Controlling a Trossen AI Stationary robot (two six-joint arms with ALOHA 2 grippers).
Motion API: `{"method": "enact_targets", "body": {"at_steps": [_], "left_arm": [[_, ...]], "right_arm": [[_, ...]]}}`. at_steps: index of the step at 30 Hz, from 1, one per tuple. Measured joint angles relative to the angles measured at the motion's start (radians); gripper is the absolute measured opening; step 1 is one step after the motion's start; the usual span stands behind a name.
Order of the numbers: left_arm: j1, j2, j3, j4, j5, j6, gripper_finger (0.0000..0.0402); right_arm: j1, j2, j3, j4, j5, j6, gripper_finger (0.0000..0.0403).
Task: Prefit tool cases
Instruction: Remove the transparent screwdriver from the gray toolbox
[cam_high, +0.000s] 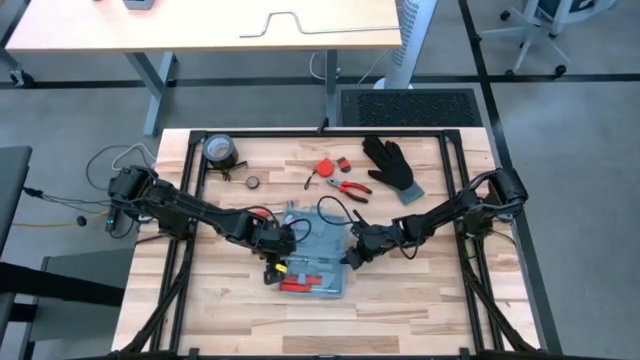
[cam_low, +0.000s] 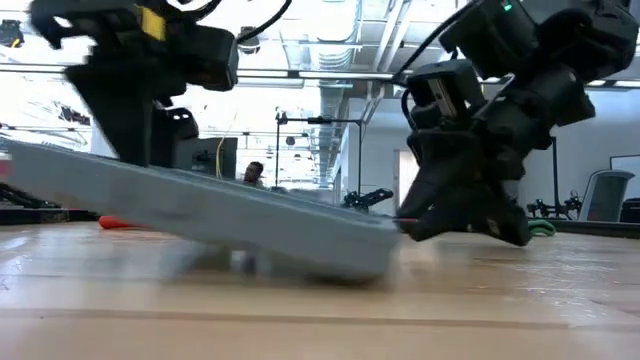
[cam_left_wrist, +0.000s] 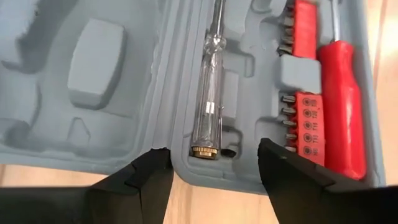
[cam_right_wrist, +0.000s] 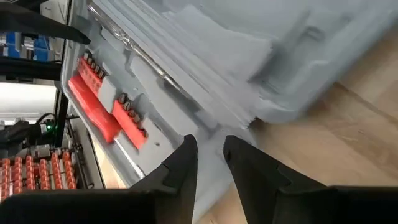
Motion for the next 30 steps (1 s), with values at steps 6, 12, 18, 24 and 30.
{"method": "enact_targets", "body": {"at_steps": [6, 12, 18, 24, 30], "left_arm": [[-0.008, 0.024, -0.004, 0.031, 0.013, 0.013, 0.0217], [-0.001, 0.103, -0.008, 0.095, 0.014, -0.031, 0.0217], [0.008, 0.177, -0.004, 0.128, 0.001, -0.075, 0.0217], [0.008, 0.189, -0.001, 0.193, -0.018, -0.086, 0.0217], [0.02, 0.194, -0.003, 0.274, -0.035, -0.086, 0.0217]], "right_arm": [[0.003, -0.029, -0.006, 0.051, 0.043, -0.059, 0.0111], [0.005, -0.036, 0.071, -0.084, 0.05, -0.221, 0.0111], [0.031, -0.074, 0.142, -0.28, 0.123, -0.384, 0.0111], [0.029, -0.23, 0.153, -0.435, 0.178, -0.492, 0.0111], [0.019, -0.338, 0.156, -0.482, 0.24, -0.578, 0.0111]]}}
